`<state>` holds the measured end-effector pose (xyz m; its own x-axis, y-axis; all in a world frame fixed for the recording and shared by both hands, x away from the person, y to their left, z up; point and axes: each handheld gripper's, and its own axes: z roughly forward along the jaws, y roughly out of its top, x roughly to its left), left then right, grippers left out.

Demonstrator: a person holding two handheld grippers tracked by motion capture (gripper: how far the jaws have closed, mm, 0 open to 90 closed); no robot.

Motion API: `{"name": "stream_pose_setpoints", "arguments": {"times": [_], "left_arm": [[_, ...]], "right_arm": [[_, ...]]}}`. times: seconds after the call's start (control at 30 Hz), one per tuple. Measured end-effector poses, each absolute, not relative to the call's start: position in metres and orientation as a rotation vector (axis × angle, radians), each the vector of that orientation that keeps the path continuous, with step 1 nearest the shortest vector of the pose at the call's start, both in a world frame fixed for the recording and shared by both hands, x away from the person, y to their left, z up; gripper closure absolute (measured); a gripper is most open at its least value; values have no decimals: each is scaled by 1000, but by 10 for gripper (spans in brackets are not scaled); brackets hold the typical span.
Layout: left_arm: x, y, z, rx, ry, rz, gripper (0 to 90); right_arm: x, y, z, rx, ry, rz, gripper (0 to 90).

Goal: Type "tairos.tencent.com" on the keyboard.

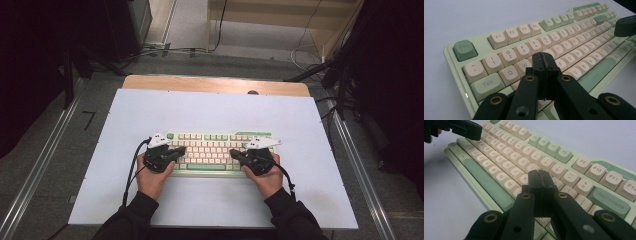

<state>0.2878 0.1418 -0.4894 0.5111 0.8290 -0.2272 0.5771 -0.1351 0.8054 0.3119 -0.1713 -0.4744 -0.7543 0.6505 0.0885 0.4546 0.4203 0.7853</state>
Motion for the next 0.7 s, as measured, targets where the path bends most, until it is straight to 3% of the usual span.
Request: {"name": "stream_pose_setpoints", "arguments": {"times": [0.7], "left_arm": [[288, 142, -489, 1828, 1169, 342, 900]], "right_arm": [[310, -167, -483, 966, 2481, 1207, 882]]}}
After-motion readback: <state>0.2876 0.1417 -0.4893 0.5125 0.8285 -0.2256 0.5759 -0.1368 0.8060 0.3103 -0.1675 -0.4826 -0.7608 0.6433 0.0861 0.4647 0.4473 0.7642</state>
